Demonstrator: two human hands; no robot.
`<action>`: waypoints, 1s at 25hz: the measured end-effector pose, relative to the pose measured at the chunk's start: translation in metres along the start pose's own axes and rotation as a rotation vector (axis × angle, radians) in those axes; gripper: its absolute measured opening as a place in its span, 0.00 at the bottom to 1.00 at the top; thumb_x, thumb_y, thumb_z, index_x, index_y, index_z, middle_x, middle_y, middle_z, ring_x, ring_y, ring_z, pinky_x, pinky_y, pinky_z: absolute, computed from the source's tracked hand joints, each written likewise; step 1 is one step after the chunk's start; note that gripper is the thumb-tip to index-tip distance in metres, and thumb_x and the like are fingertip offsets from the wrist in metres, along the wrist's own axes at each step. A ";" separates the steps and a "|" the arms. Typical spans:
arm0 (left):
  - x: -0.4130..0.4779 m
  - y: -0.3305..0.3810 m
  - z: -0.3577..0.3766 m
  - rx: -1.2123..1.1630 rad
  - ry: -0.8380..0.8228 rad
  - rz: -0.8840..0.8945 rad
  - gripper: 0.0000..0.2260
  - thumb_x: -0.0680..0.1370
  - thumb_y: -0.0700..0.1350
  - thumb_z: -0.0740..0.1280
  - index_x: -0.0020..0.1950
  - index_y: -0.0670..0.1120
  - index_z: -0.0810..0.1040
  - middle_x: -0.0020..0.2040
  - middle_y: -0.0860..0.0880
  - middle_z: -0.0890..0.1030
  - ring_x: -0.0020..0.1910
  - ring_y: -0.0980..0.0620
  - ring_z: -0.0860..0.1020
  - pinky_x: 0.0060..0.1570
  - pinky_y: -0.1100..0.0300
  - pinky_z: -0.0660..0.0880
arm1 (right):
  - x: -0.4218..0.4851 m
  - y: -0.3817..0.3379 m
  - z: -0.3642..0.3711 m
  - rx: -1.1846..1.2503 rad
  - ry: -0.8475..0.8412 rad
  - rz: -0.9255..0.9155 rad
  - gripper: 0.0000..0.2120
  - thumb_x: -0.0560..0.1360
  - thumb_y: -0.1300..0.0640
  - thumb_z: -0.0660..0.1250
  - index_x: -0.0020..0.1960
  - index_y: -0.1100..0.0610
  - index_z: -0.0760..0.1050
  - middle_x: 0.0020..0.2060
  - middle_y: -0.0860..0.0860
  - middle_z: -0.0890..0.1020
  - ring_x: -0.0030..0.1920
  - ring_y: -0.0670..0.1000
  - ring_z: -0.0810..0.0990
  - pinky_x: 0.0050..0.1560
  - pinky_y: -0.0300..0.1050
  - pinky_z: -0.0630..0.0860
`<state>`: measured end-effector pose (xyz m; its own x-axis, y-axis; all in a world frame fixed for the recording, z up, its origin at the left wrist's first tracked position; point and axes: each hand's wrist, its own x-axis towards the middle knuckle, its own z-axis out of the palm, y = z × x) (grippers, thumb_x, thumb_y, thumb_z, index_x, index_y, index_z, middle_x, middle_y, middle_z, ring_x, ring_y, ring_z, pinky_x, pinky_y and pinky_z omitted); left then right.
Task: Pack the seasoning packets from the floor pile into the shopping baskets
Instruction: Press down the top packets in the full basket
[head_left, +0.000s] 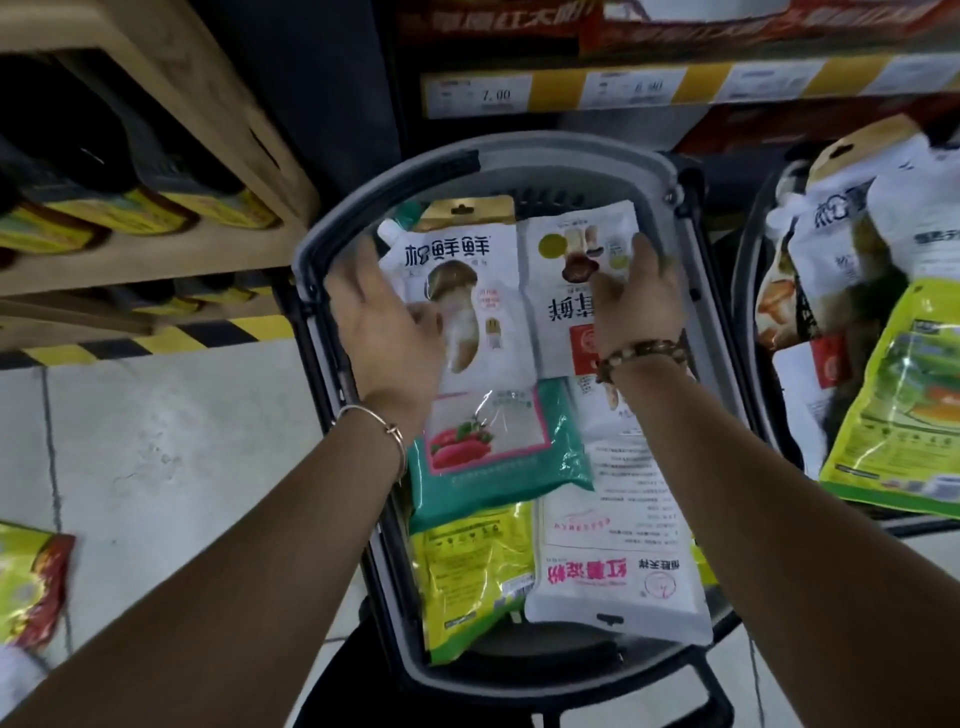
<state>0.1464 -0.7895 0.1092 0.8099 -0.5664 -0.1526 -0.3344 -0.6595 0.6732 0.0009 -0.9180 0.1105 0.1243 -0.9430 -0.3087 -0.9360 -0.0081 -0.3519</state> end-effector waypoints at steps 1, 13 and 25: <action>-0.007 -0.001 0.001 0.080 -0.064 0.110 0.28 0.76 0.44 0.66 0.74 0.43 0.61 0.72 0.39 0.60 0.71 0.43 0.61 0.69 0.61 0.56 | -0.009 0.003 0.006 -0.034 -0.019 -0.033 0.27 0.77 0.51 0.60 0.74 0.54 0.57 0.71 0.57 0.63 0.70 0.58 0.63 0.69 0.57 0.59; -0.035 -0.022 0.023 0.470 -0.571 0.224 0.30 0.82 0.55 0.49 0.76 0.52 0.32 0.75 0.45 0.30 0.75 0.45 0.32 0.71 0.46 0.35 | -0.050 0.009 0.058 -0.328 -0.454 -0.324 0.30 0.78 0.39 0.43 0.71 0.39 0.28 0.74 0.47 0.32 0.73 0.52 0.32 0.67 0.62 0.31; -0.057 -0.022 -0.069 -0.002 -0.297 0.085 0.23 0.78 0.41 0.62 0.73 0.46 0.64 0.73 0.47 0.65 0.67 0.44 0.69 0.60 0.51 0.72 | -0.096 -0.036 0.016 -0.283 -0.205 -0.531 0.31 0.76 0.39 0.49 0.75 0.51 0.56 0.75 0.54 0.57 0.75 0.54 0.54 0.73 0.56 0.48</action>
<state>0.1408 -0.7091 0.1528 0.6024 -0.7395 -0.3003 -0.3936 -0.6025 0.6943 0.0281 -0.8220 0.1387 0.6295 -0.7037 -0.3295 -0.7770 -0.5710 -0.2649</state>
